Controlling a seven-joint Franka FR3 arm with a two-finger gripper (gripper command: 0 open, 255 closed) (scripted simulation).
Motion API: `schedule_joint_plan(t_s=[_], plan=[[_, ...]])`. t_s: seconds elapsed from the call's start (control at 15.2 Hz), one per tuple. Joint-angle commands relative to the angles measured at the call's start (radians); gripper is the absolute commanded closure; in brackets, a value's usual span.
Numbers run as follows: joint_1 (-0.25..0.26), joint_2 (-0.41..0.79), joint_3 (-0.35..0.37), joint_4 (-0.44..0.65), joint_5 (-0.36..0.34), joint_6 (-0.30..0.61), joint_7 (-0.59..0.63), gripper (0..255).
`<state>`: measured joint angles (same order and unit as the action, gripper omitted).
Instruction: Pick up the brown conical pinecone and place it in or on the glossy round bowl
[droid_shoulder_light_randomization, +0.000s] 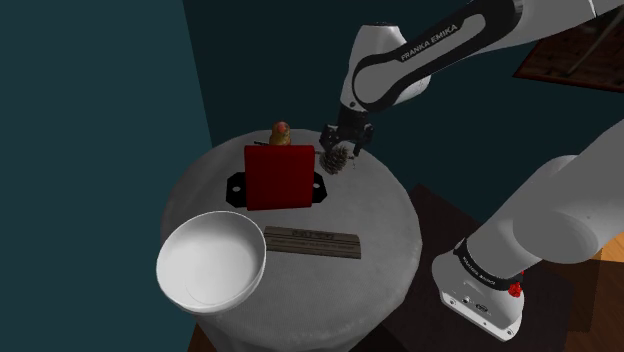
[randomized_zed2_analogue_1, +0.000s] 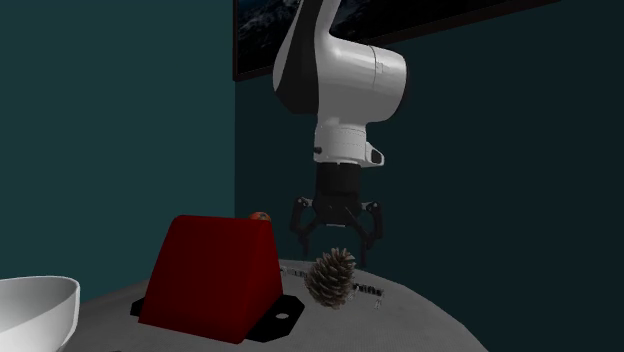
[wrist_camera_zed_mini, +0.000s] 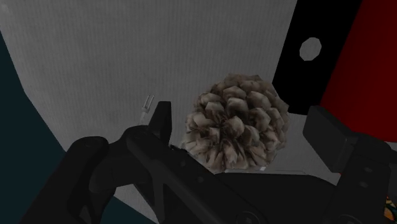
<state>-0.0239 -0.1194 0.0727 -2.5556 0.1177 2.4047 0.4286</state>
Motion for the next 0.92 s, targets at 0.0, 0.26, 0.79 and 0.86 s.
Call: schedule_joint_plan(t_s=[0.0, 0.26, 0.79, 0.86], plan=[[0.002, 0.011, 0.002, -0.008, 0.002, 0.019, 0.0, 0], [0.002, 0.011, 0.002, -0.008, 0.002, 0.019, 0.0, 0], [0.001, 0.011, 0.001, -0.007, 0.002, 0.019, 0.0, 255], [0.001, 0.012, 0.001, -0.008, 0.002, 0.019, 0.0, 255]])
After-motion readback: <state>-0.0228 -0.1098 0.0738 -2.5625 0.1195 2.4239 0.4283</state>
